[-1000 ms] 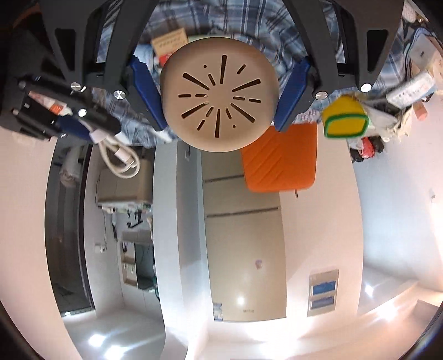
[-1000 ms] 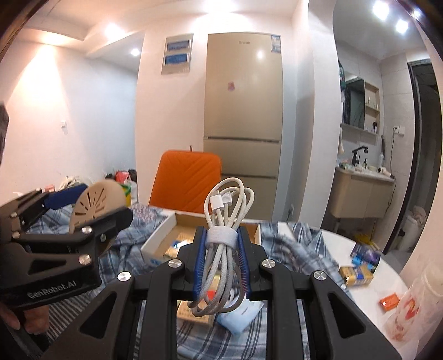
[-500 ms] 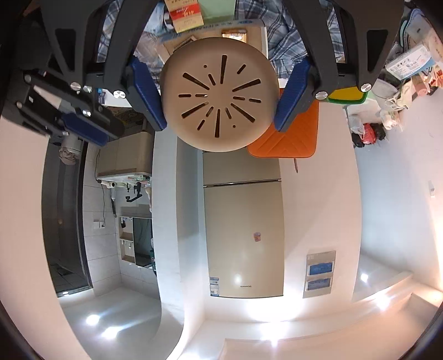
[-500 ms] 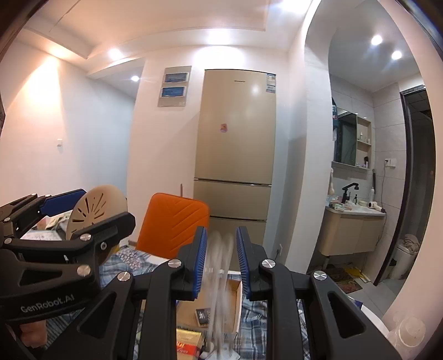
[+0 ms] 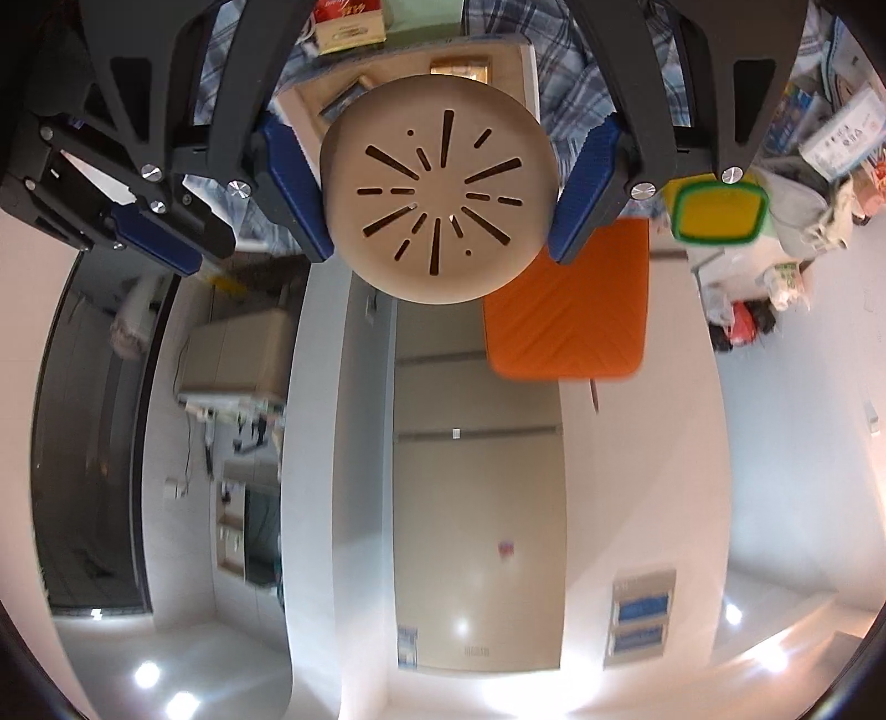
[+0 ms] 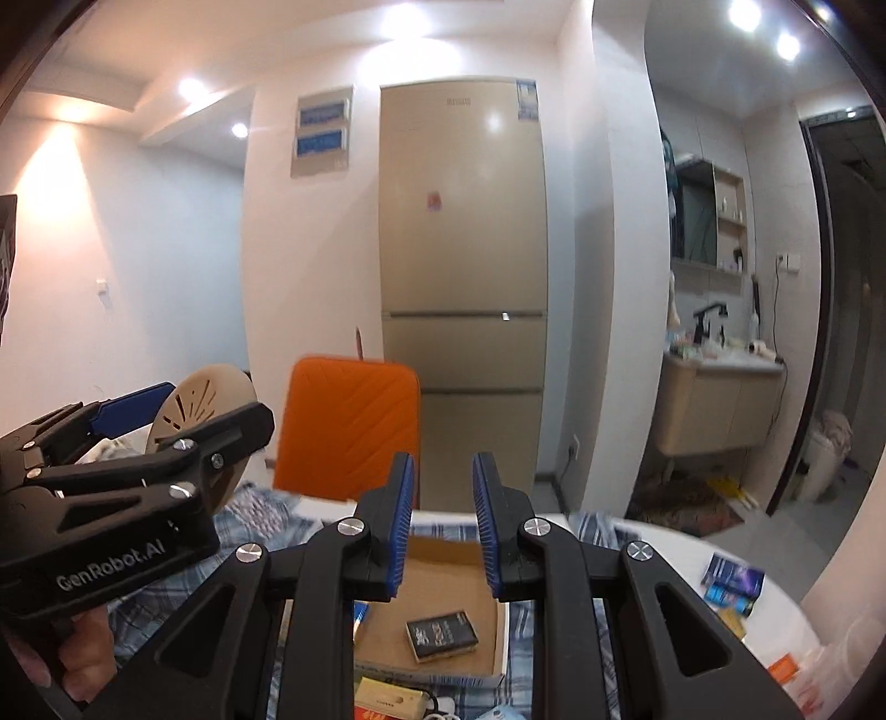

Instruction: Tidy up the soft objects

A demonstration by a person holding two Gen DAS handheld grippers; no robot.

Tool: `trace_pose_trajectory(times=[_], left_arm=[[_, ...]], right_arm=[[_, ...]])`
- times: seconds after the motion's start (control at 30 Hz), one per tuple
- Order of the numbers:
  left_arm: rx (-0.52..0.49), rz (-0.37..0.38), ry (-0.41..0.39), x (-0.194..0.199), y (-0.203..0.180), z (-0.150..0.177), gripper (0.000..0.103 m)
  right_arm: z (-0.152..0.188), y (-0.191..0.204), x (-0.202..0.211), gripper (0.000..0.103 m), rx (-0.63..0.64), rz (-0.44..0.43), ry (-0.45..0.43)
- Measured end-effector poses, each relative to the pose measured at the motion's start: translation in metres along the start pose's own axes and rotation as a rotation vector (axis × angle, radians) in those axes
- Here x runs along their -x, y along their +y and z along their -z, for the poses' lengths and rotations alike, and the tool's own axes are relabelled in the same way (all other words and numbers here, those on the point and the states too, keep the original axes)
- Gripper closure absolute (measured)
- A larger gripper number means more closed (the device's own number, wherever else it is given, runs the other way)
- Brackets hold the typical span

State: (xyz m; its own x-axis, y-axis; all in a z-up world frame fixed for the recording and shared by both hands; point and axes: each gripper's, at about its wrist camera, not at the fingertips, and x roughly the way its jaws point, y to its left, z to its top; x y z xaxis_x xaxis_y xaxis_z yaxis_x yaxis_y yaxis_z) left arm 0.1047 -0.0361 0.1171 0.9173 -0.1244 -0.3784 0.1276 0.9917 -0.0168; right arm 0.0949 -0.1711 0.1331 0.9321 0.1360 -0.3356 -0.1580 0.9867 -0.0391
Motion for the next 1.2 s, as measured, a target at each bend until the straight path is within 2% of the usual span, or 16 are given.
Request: trace_pose_trajectory(times=[0.17, 0.3, 0.43, 0.57, 0.8, 0.93, 1.0, 1.03, 1.07, 1.2], left_arm=[[0.012, 0.000, 0.115, -0.044, 0.006, 0.020, 0.025], [0.018, 0.018, 0.219, -0.076, 0.007, 0.043, 0.025], [0.019, 0.005, 0.317, -0.106, 0.009, 0.065, 0.025], [0.022, 0.003, 0.366, -0.120, 0.011, 0.077, 0.025], [0.072, 0.013, 0.370, -0.123, 0.020, 0.083, 0.020], [0.074, -0.007, 0.308, -0.113, 0.023, 0.077, 0.005], [0.072, -0.013, 0.289, -0.110, 0.025, 0.074, 0.003], [0.074, -0.013, 0.283, -0.108, 0.025, 0.073, 0.003], [0.077, -0.012, 0.279, -0.106, 0.027, 0.072, 0.003], [0.073, -0.021, 0.259, -0.100, 0.027, 0.067, 0.003]], right_arm=[[0.026, -0.003, -0.050, 0.079, -0.008, -0.007, 0.121], [0.051, -0.008, -0.080, 0.080, -0.023, -0.007, 0.210], [0.075, -0.015, -0.108, 0.080, -0.038, -0.005, 0.295], [0.095, -0.022, -0.130, 0.080, -0.052, -0.002, 0.364], [0.110, -0.028, -0.139, 0.079, -0.069, -0.002, 0.398], [0.110, -0.031, -0.136, 0.079, -0.082, 0.008, 0.400], [0.109, -0.032, -0.135, 0.070, -0.079, 0.016, 0.400], [0.109, -0.032, -0.134, 0.061, -0.078, 0.016, 0.395], [0.107, -0.031, -0.132, 0.056, -0.077, 0.019, 0.387], [0.100, -0.028, -0.123, 0.056, -0.048, 0.035, 0.355]])
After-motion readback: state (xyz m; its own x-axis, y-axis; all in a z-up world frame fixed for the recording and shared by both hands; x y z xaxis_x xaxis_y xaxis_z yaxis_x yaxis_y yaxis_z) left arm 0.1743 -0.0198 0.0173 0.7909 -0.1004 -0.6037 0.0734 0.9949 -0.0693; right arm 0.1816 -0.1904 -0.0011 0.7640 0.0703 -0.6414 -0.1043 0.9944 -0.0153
